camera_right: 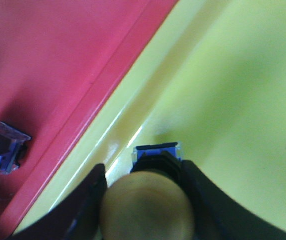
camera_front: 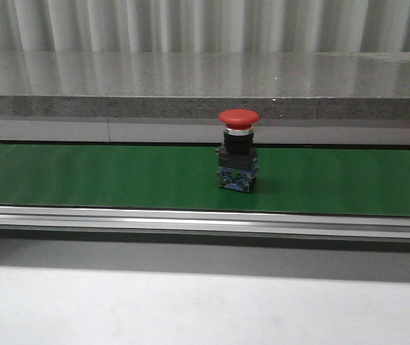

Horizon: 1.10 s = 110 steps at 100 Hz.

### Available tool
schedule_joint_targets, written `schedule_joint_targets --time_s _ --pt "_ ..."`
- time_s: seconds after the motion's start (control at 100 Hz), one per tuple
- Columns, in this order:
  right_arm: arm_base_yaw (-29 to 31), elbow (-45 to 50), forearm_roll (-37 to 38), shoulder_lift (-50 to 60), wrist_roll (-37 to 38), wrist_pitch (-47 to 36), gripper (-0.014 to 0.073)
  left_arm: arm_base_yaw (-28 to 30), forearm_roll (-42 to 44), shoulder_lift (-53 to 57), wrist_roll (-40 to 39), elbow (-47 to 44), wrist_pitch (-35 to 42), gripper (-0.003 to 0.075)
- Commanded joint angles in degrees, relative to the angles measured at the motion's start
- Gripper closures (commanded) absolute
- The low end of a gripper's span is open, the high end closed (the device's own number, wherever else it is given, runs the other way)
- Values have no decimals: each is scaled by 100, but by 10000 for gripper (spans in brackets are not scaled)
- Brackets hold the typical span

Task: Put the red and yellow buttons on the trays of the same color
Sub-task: 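Carry the yellow button into the yellow tray and open the right gripper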

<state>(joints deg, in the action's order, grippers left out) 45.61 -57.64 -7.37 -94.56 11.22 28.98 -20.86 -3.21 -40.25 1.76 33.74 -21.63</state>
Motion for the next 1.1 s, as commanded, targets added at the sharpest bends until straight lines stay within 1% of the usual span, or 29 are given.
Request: schedule_joint_targets --time_s 0.0,0.07,0.11,0.15,0.18,0.22,0.23,0.31,0.32,0.33,0.38,0.42,0.56,0.69,0.84,0.95,1.09 --pt "27 -140 -83 108 5 -334 594 -48 -58 32 -17 151 429 741" --pt "27 -140 -83 51 5 -394 590 -48 -58 32 -17 151 429 741" --pt "27 -140 -83 35 5 -409 574 -48 -58 32 -17 151 429 741" --pt "27 -140 -83 18 5 -414 533 -48 -58 32 -17 151 429 741" --pt "27 -140 -83 16 5 -414 492 -48 -58 32 -17 151 429 741" --pt "27 -140 -85 16 5 -408 398 -48 -58 32 -17 151 429 741" --pt "27 -140 -85 16 5 -402 398 -48 -58 32 -17 151 429 741" --pt "27 -140 -90 16 5 -416 203 -48 -58 32 -17 151 429 741" --pt "27 -140 -90 16 5 -416 203 -48 -58 32 -17 151 429 741" --pt "27 -140 -90 16 5 -422 179 -48 -58 32 -17 151 429 741" --pt "27 -140 -90 16 5 -435 115 -48 -58 32 -17 151 429 741" --pt "27 -140 -90 23 5 -441 85 -48 -58 32 -17 151 429 741" --pt "27 -140 -91 113 5 -396 83 -48 -58 32 -17 151 429 741" --pt "27 -140 -102 433 5 -287 83 -48 -58 32 -17 151 429 741" --pt "-33 -140 -195 971 5 178 83 -48 -58 32 -17 151 429 741" --pt "-238 -140 -195 1400 -17 476 83 -48 -58 32 -17 151 429 741" --pt "-646 -140 -195 1845 -102 968 83 -48 -58 32 -17 151 429 741"
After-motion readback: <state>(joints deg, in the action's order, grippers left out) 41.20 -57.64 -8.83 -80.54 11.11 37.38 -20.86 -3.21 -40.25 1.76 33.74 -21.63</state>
